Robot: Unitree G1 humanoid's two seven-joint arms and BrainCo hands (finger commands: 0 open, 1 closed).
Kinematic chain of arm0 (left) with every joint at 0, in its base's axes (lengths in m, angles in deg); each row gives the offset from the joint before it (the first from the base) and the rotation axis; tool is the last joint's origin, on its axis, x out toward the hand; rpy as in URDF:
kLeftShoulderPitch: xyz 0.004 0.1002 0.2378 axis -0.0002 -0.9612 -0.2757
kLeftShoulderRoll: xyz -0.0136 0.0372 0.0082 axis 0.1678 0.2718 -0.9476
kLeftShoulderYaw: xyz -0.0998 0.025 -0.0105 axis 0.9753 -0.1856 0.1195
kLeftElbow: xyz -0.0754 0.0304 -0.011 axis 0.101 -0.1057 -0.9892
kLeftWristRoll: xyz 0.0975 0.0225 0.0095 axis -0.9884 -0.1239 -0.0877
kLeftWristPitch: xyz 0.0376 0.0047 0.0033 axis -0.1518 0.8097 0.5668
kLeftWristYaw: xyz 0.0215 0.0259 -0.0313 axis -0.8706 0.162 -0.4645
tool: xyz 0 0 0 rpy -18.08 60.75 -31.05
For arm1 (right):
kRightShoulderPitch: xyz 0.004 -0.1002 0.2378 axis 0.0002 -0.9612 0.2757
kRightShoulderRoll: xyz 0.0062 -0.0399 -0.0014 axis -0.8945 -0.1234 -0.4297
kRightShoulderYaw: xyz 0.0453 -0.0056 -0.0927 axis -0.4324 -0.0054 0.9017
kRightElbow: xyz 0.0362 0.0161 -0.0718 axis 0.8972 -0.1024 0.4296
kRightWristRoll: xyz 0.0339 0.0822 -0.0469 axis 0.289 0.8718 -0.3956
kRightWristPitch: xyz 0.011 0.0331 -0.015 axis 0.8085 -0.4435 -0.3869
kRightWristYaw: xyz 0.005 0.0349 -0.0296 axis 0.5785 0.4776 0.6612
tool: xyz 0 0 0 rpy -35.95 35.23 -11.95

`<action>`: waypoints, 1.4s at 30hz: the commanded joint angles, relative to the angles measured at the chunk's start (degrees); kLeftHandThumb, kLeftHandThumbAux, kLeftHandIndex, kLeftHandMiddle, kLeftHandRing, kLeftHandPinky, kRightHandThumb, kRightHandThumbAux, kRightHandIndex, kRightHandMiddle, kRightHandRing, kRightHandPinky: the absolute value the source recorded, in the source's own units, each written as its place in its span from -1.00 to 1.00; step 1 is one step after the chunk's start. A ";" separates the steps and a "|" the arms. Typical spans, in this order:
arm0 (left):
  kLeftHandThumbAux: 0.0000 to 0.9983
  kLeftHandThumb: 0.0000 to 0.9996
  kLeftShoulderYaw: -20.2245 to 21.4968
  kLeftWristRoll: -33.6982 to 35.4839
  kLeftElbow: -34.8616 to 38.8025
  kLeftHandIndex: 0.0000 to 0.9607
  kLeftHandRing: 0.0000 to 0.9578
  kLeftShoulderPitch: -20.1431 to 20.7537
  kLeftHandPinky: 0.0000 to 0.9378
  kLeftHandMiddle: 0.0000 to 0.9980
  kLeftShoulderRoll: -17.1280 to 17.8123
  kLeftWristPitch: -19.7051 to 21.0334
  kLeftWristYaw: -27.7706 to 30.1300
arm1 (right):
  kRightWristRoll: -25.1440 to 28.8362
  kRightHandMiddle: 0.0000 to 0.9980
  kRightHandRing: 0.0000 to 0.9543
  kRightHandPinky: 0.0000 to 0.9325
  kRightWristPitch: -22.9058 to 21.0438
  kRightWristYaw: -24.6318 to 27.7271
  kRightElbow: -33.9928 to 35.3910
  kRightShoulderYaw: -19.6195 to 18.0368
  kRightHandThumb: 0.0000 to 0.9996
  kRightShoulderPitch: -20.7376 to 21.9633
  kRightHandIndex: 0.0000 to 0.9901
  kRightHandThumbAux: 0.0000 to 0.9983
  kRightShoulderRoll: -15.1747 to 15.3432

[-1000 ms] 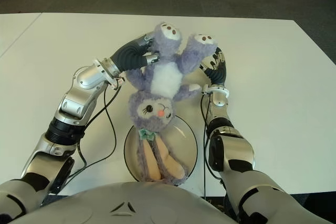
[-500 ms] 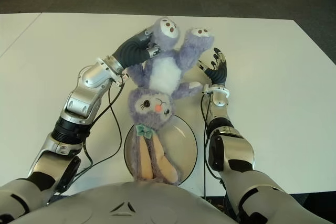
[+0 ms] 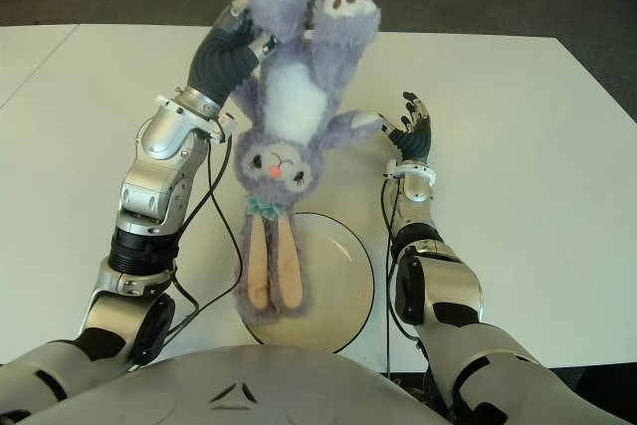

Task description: Put the doll into the plate.

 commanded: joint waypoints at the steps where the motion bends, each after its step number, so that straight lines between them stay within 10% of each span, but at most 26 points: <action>1: 0.34 0.70 5.56 4.40 0.91 -0.17 0.79 3.02 0.85 0.10 -4.69 3.59 -6.72 | -0.29 -0.91 -1.00 -1.00 -1.63 -0.01 -8.07 -0.37 -0.57 -14.97 -0.47 0.73 -5.98; 14: 0.33 0.71 7.80 8.34 3.57 -0.16 0.76 3.83 0.82 0.12 -10.02 7.34 -12.26 | -0.94 -0.92 -1.00 -1.00 -1.95 -0.52 -8.15 0.07 -0.57 -14.97 -0.45 0.70 -5.65; 42: 0.34 0.70 13.81 16.78 3.00 -0.19 0.74 6.18 0.78 0.09 -15.30 1.59 -19.12 | -1.34 -0.93 -1.00 -0.99 -2.98 -0.41 -8.20 0.45 -0.67 -14.83 -0.49 0.72 -4.96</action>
